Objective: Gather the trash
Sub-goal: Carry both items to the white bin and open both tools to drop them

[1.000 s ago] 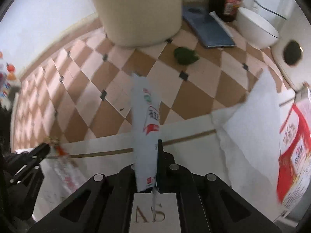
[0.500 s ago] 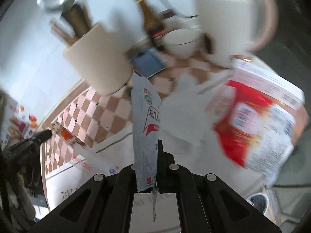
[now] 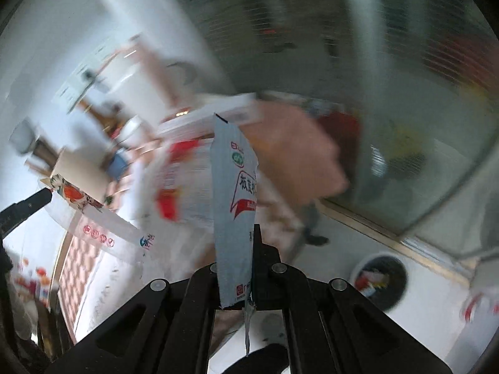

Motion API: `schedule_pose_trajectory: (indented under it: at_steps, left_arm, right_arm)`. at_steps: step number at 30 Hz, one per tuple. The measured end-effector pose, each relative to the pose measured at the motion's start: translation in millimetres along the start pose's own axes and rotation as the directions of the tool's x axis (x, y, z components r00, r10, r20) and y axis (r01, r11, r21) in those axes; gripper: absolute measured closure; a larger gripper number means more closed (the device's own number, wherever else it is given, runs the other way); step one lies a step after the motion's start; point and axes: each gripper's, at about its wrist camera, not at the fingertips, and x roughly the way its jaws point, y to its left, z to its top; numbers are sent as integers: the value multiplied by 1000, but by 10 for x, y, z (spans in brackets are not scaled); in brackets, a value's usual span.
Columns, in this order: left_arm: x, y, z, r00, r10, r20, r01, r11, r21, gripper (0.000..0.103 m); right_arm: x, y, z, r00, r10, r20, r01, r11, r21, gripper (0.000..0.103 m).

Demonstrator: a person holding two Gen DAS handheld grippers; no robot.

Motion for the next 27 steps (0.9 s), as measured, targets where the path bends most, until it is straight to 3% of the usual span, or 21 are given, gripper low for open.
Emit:
schedule_pose_trajectory:
  at_steps: [5, 12, 20, 27]
  left_arm:
    - [457, -1145, -78, 992, -92, -87, 103, 985, 135, 102]
    - [1631, -2548, -676, 957, -133, -256, 201, 945, 257, 102]
    - [3369, -3459, -1754, 897, -117, -427, 262, 917, 300, 102]
    - [4739, -3786, -2665, 859, -29, -511, 254, 891, 377, 102]
  right_arm:
    - [-174, -1169, -284, 995, -97, -7, 97, 983, 154, 102]
    - [160, -2763, -914, 972, -205, -114, 231, 917, 325, 102]
    - [1299, -4179, -1808, 963, -173, -207, 248, 869, 427, 102]
    - [2514, -4883, -2551, 963, -100, -249, 216, 841, 496, 102]
